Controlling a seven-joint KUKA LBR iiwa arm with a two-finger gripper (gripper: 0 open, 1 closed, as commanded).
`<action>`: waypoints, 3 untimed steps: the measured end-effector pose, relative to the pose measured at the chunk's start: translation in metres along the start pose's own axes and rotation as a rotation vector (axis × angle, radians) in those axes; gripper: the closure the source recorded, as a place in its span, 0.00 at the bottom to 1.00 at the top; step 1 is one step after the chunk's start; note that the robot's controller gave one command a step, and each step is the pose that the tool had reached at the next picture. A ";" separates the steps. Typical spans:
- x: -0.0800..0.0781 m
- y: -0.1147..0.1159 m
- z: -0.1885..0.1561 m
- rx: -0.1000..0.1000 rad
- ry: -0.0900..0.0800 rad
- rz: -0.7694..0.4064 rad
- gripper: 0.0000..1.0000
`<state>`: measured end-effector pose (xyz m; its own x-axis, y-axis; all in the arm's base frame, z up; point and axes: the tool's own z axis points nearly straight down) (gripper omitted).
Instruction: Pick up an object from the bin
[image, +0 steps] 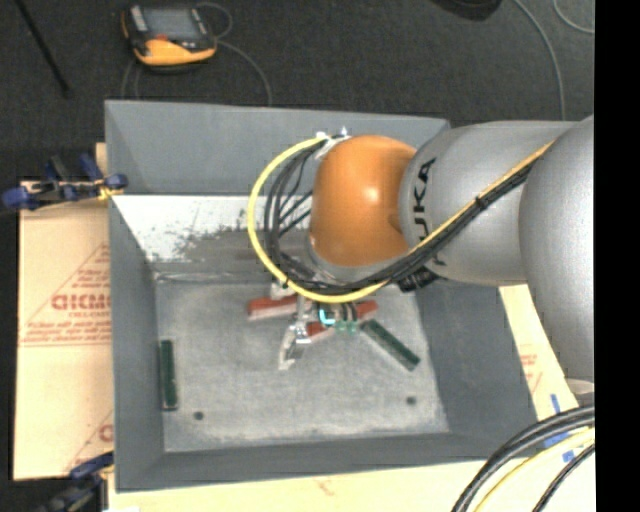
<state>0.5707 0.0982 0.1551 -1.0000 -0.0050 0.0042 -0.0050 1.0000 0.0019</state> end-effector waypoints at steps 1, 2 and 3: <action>-0.002 0.000 -0.004 -0.001 -0.007 0.002 0.00; -0.079 -0.047 0.072 -0.002 -0.015 -0.078 1.00; -0.079 -0.047 0.072 -0.002 -0.015 -0.077 1.00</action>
Offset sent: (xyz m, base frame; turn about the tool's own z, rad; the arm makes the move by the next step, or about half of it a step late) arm 0.0720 -0.0475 -0.0851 -0.0792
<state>0.6492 0.0515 0.0823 -0.9965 -0.0823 -0.0111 -0.0824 0.9966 0.0040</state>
